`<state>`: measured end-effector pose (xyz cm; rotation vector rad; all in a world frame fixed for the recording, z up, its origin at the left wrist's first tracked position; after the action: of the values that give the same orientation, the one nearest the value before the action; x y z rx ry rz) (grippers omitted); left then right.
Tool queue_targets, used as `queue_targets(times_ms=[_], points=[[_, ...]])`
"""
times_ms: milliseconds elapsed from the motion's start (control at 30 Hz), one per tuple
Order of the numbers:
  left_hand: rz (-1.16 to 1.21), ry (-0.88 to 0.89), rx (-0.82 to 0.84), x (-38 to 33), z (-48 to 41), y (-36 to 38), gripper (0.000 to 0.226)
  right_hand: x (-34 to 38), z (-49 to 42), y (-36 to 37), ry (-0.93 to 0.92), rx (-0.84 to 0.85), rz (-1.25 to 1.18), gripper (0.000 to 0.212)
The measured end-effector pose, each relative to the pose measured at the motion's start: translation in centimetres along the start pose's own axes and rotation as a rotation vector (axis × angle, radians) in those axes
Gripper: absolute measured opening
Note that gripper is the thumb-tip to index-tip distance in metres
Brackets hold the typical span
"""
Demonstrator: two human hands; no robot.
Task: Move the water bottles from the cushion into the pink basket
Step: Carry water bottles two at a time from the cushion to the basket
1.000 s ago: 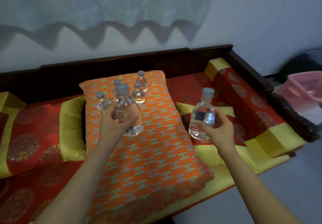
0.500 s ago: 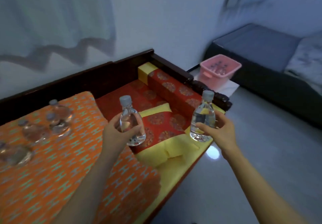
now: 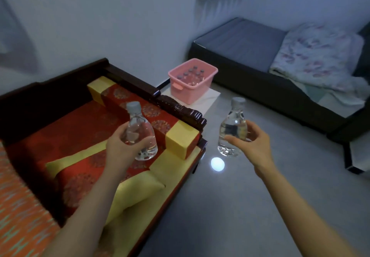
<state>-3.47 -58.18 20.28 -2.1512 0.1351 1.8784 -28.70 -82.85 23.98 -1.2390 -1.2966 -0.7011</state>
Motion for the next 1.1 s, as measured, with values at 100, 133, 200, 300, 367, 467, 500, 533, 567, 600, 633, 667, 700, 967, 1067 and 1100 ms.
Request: queue_targets(times_ms=[100,133,200,300,367,467,500,533,567,600,633,667,700,967,1067,1100], points=[[-0.024,0.005,0.04,-0.7,-0.8,4.5,0.058,-1.5,-3.4,-2.5,0.029,-0.051,-0.014,0.055],[-0.032,0.009,0.049,-1.0,-1.0,5.7,0.059,-1.9,-4.4,-3.0,0.035,-0.063,-0.016,0.054],[-0.043,0.015,0.076,-1.5,-2.2,8.6,0.059,-3.0,-6.7,-3.9,0.053,-0.088,-0.017,0.053],[-0.065,0.023,0.104,-1.3,-3.8,11.9,0.059,-4.8,-9.3,-4.4,0.07,-0.098,-0.015,0.052],[-0.074,0.025,0.105,-0.8,-5.0,14.4,0.058,-6.0,-11.4,-4.6,0.073,-0.106,-0.027,0.048],[-0.063,0.029,0.128,-0.7,-7.6,18.3,0.058,-7.0,-15.1,-4.2,0.085,-0.114,-0.036,0.05],[-0.061,0.029,0.143,-0.8,-8.9,19.9,0.062,-7.2,-16.8,-3.9,0.085,-0.12,-0.039,0.053],[-0.05,0.024,0.154,-1.0,-10.2,21.5,0.064,-7.4,-18.7,-3.7,0.081,-0.126,-0.046,0.057],[-0.042,0.025,0.161,-1.3,-10.9,22.6,0.065,-7.3,-20.0,-3.4,0.081,-0.125,-0.05,0.061],[-0.03,0.028,0.158,-1.6,-11.7,23.7,0.065,-7.1,-21.6,-3.1,0.077,-0.118,-0.053,0.064],[-0.021,0.031,0.149,-1.6,-12.6,24.9,0.065,-7.1,-23.2,-2.8,0.067,-0.109,-0.047,0.065],[-0.01,0.036,0.147,-1.7,-13.5,26.0,0.065,-7.1,-24.7,-2.6,0.058,-0.101,-0.04,0.063],[-0.002,0.036,0.154,-2.0,-14.0,26.6,0.065,-7.1,-25.6,-2.5,0.057,-0.094,-0.035,0.062],[0.021,0.019,0.108,-2.9,-19.5,32.9,0.061,-7.5,-35.4,-1.6,0.031,-0.037,-0.018,0.06],[-0.007,0.016,0.061,-2.8,-21.8,35.4,0.061,-8.2,-39.5,-1.0,0.01,-0.01,-0.009,0.06],[-0.015,0.018,0.052,-3.0,-22.5,36.2,0.062,-8.3,-40.8,-0.9,0.011,-0.008,-0.009,0.061]])
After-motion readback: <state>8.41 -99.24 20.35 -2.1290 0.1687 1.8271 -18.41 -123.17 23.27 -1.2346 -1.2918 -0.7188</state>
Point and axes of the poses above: each hand's wrist, its own z-axis away from the middle knuckle, its own y-axis out of the palm, x = y × z, the point moved 5 cm from there along -z, towards the middle knuckle, and after that the axes turned 13 degrees about -x, right-handed, at the moved point
